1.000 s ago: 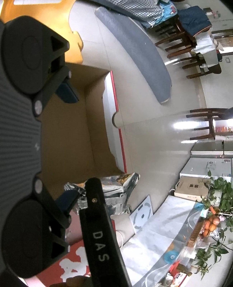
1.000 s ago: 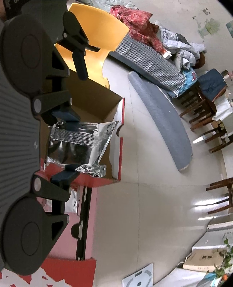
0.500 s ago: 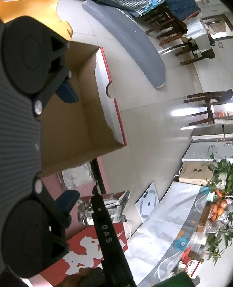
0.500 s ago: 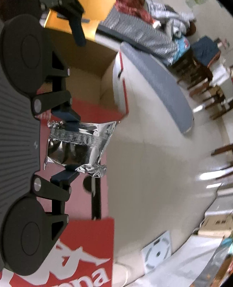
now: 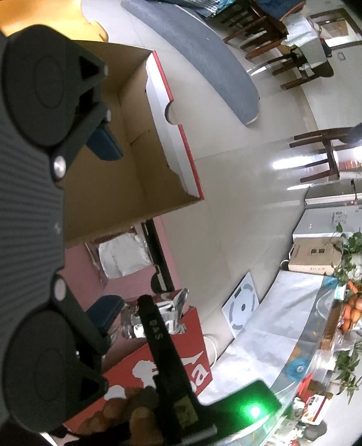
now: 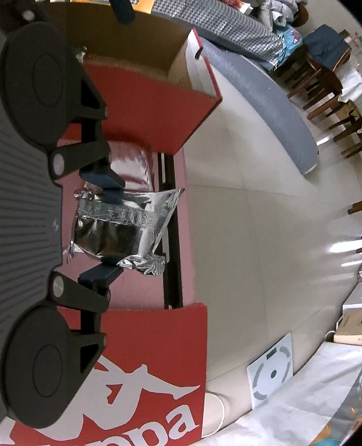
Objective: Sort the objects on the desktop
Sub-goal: 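Lower the packet onto the red lid and open the right gripper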
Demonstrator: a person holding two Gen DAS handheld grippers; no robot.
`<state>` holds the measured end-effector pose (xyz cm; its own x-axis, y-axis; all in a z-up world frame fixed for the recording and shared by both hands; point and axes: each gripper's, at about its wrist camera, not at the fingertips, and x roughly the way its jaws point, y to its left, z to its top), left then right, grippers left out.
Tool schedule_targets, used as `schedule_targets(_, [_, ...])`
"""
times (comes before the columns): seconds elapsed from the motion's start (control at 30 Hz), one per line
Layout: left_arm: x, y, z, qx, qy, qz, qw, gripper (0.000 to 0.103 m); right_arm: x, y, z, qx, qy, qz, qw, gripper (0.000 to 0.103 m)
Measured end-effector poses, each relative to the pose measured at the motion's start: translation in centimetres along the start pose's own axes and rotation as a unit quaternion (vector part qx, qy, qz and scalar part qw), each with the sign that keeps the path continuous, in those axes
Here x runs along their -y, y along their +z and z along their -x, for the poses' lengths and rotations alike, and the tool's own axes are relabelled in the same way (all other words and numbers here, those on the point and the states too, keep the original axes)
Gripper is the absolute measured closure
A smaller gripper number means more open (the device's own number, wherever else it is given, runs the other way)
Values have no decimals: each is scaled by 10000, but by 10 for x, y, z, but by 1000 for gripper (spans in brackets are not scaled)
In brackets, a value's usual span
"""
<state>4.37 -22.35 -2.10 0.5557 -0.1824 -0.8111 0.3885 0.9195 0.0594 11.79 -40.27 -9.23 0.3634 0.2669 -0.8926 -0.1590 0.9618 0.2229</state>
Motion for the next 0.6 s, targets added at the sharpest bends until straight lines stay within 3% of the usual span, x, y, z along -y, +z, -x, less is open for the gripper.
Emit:
schedule_targets(0.47, [-3, -7, 3, -54, 35, -80, 9999, 0, -1, 2, -31, -235, -117, -24, 9997, 46])
schedule_targets(0.6, [-4, -8, 6, -6, 54, -89, 9999, 0, 0, 0, -25, -234, -129, -29, 9996, 39])
